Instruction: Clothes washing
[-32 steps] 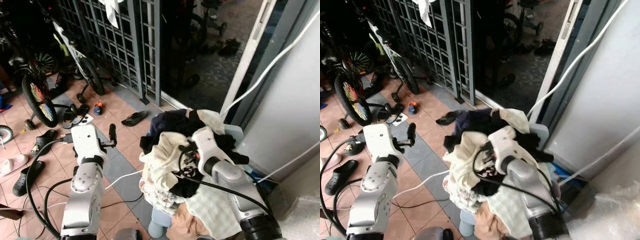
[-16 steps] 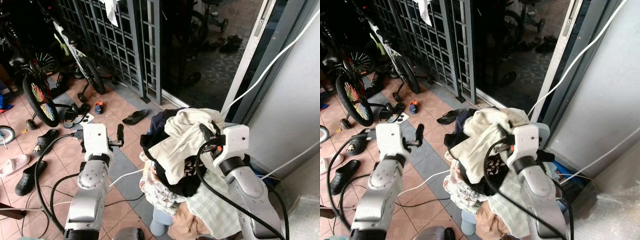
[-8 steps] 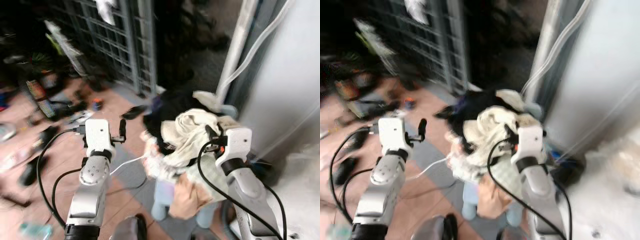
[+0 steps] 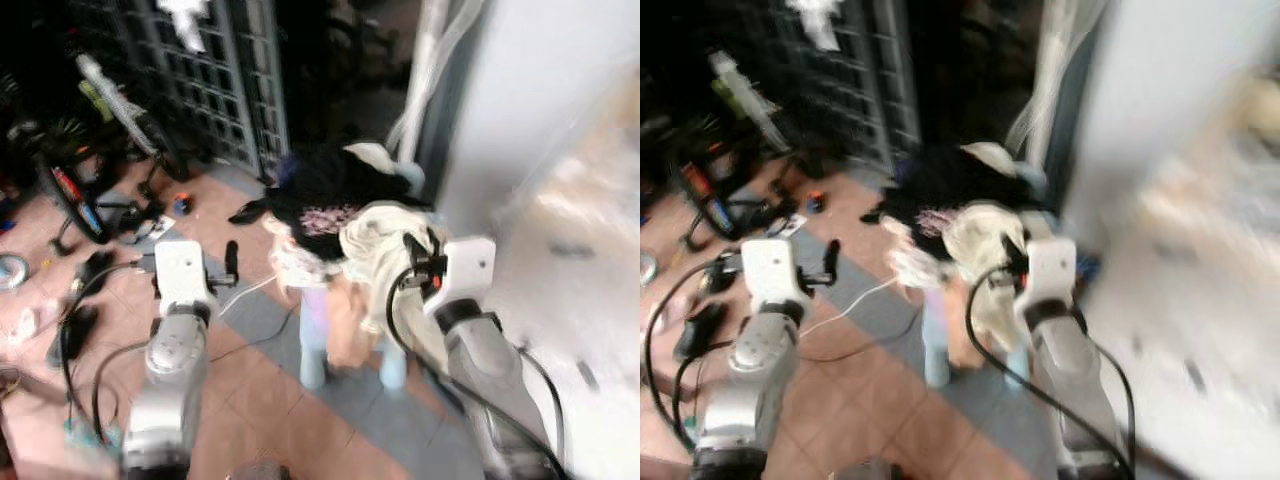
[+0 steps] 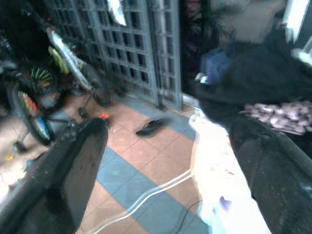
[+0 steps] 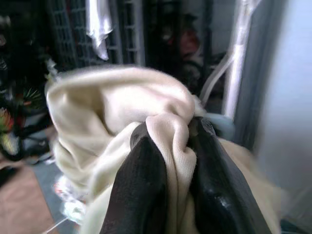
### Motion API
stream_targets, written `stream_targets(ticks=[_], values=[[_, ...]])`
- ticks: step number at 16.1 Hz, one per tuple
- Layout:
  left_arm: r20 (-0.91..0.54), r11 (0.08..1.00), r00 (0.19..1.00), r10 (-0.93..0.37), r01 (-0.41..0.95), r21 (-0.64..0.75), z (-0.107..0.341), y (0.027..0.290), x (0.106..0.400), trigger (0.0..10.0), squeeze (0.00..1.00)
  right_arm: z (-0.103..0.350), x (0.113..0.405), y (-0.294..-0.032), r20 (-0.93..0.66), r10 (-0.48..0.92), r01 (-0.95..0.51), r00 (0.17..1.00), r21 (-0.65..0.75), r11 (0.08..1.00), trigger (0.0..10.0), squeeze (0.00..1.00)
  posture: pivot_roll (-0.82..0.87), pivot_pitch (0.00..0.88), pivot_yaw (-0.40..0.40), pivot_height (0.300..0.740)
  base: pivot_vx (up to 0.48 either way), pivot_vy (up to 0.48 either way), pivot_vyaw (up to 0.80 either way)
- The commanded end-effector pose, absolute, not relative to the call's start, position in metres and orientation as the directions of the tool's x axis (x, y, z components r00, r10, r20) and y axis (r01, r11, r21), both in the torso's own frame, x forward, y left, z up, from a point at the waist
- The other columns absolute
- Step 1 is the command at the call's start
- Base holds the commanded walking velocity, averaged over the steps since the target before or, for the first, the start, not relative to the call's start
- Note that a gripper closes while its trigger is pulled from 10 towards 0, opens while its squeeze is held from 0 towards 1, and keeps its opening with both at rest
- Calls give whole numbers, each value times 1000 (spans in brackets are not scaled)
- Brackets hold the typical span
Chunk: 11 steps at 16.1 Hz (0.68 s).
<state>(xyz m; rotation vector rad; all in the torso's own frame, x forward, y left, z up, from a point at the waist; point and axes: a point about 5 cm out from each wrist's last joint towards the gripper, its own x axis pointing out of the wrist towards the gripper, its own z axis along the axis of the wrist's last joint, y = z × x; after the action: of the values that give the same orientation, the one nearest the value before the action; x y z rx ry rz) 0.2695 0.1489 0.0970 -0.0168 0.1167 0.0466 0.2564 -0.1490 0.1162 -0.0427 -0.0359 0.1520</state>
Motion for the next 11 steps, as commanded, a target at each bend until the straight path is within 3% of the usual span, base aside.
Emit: stream_targets(ticks=[1, 8, 11], values=[[-95, 1000, 995, 20, -22, -12, 103, 144, 272, 10000, 0, 120, 258, -152, 46, 128, -125, 991, -53, 991, 10000, 0, -49, 0, 97, 740, 0, -442, -800], [-95, 1000, 995, 19, -21, -19, 103, 143, 273, 10000, 0, 123, 265, -154, 61, 124, -119, 990, -68, 990, 10000, 0, -53, 0, 95, 740, 0, -459, -800], [-95, 1000, 995, 19, -21, -18, 103, 143, 274, 10000, 0, 123, 266, -154, 62, 124, -120, 990, -63, 991, 10000, 0, -53, 0, 96, 740, 0, -395, -167]])
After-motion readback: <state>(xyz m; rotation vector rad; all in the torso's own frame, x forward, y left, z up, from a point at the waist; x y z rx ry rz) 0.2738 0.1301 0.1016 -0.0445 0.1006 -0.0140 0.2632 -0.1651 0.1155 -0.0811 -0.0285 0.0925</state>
